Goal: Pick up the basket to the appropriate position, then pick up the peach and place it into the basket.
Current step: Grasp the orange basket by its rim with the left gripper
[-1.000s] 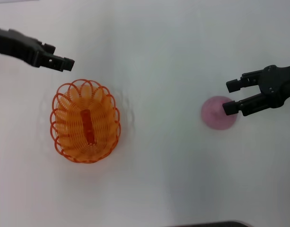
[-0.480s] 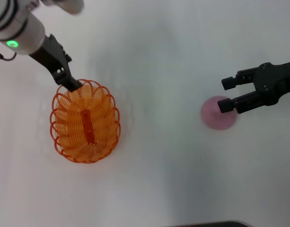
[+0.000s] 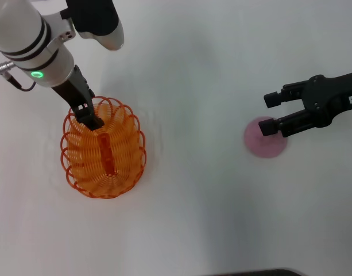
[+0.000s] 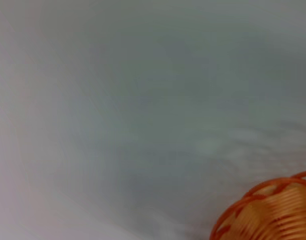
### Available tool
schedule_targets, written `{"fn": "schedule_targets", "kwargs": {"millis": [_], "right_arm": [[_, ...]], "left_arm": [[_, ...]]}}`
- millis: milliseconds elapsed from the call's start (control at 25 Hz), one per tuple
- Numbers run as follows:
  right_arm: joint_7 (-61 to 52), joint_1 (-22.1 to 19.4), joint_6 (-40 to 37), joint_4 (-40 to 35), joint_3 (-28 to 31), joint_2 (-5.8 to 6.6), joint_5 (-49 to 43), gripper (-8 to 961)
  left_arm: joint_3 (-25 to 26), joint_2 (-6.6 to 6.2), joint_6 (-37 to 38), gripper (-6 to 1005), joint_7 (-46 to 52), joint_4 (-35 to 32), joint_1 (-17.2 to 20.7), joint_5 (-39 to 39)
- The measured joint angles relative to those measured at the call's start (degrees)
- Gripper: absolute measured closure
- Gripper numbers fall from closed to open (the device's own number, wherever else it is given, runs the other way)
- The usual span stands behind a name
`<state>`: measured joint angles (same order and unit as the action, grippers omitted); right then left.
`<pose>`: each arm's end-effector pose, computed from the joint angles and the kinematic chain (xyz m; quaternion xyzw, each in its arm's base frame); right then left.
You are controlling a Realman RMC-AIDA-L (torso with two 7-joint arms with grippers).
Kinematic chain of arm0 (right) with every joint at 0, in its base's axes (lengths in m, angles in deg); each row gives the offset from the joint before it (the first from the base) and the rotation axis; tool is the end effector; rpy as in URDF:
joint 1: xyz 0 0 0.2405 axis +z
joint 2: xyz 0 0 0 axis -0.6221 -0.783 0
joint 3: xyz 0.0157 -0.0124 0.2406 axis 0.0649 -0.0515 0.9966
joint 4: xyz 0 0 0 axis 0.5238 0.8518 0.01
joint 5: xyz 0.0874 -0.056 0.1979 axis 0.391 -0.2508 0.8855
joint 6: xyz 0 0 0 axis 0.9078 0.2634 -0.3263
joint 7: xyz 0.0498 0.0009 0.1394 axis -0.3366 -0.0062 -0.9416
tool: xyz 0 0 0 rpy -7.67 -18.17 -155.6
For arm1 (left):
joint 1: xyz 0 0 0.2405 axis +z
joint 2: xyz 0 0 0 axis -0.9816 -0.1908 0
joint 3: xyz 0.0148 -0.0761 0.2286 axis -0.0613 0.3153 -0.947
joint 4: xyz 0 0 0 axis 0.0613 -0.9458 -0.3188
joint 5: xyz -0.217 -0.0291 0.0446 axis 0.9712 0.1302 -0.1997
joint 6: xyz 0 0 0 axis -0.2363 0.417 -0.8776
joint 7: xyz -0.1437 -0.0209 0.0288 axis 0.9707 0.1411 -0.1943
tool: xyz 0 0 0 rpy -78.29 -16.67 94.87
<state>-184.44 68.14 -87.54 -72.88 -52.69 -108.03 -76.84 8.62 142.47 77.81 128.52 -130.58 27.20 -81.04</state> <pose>0.2565 0.3224 0.0576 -0.9471 0.2969 0.1197 0.0236 -0.1683 0.4019 -0.0519 -0.9434 -0.0835 0.2946 0.1276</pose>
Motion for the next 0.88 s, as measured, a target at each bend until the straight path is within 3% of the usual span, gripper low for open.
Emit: {"fn": "schedule_targets", "kwargs": {"millis": [200,400,720,880], "right_arm": [[0.0,0.0,0.3,0.0,0.0,-0.09,0.0,39],[0.1,0.0,0.3,0.1,0.0,-0.08,0.0,39],[0.1,0.4,0.3,0.1,0.1,-0.05,0.0,38],[0.1,0.5,0.3,0.1,0.0,-0.06,0.0,38]], "left_arm": [[1.6,0.06,0.4,367,0.4,-1.5,0.0,0.4],[1.6,0.09,0.6,570,0.4,-1.1,-0.1,0.4],[1.6,0.11,0.6,756,0.5,-0.9,-0.1,0.4],[4.5,0.11,1.0,831,0.8,-1.2,-0.4,0.5]]}}
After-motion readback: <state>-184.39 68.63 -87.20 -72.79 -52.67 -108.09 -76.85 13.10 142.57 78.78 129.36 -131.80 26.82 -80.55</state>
